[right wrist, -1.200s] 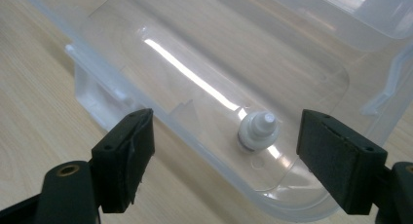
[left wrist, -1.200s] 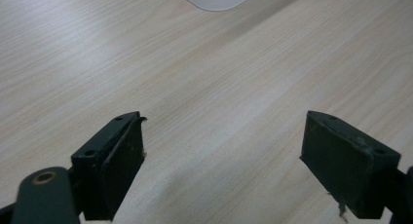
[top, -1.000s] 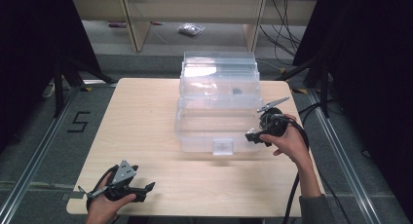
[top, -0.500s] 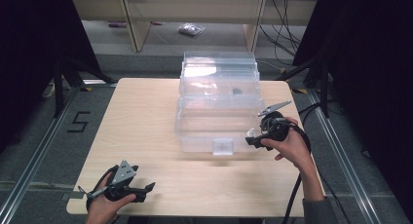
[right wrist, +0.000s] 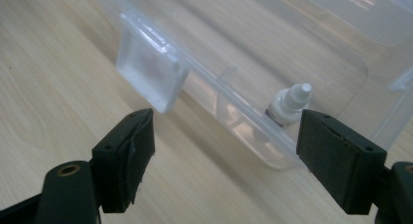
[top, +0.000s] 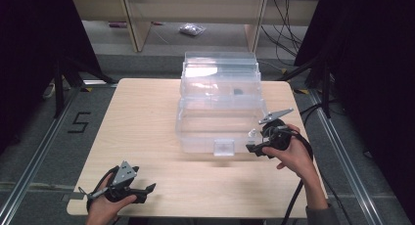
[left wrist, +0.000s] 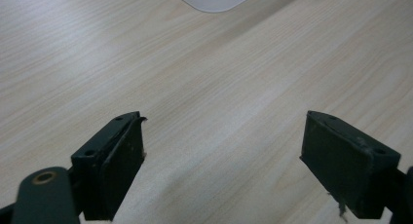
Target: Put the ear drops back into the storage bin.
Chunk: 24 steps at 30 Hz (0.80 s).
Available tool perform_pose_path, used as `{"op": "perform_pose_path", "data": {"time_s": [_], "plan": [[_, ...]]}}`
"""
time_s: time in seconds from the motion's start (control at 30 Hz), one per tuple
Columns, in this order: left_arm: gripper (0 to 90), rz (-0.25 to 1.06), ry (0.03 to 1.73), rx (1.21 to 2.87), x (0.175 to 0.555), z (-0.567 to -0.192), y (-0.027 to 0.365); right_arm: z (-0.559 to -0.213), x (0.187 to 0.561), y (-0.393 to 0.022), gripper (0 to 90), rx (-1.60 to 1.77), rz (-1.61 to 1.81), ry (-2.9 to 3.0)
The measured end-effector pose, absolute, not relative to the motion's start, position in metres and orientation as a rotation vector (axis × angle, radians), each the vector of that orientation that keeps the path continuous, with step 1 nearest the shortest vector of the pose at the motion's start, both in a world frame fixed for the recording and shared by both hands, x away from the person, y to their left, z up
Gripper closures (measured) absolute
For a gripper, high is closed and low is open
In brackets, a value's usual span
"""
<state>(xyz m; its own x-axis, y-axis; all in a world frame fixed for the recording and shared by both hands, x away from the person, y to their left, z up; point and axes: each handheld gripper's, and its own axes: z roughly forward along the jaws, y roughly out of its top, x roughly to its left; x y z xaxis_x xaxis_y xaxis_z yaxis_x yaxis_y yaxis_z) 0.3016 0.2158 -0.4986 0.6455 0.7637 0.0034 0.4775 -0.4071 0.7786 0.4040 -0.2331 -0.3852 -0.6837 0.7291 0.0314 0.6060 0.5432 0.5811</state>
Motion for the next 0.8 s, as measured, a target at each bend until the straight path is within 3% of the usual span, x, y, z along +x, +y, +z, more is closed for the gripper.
{"op": "perform_pose_path", "data": {"time_s": [0.8], "plan": [[15.1, 0.488, 0.952, 2.103, 0.302, -0.498, 0.216, -0.416, 0.378, -0.235, 21.0, 1.101, 0.977, 2.529]]}}
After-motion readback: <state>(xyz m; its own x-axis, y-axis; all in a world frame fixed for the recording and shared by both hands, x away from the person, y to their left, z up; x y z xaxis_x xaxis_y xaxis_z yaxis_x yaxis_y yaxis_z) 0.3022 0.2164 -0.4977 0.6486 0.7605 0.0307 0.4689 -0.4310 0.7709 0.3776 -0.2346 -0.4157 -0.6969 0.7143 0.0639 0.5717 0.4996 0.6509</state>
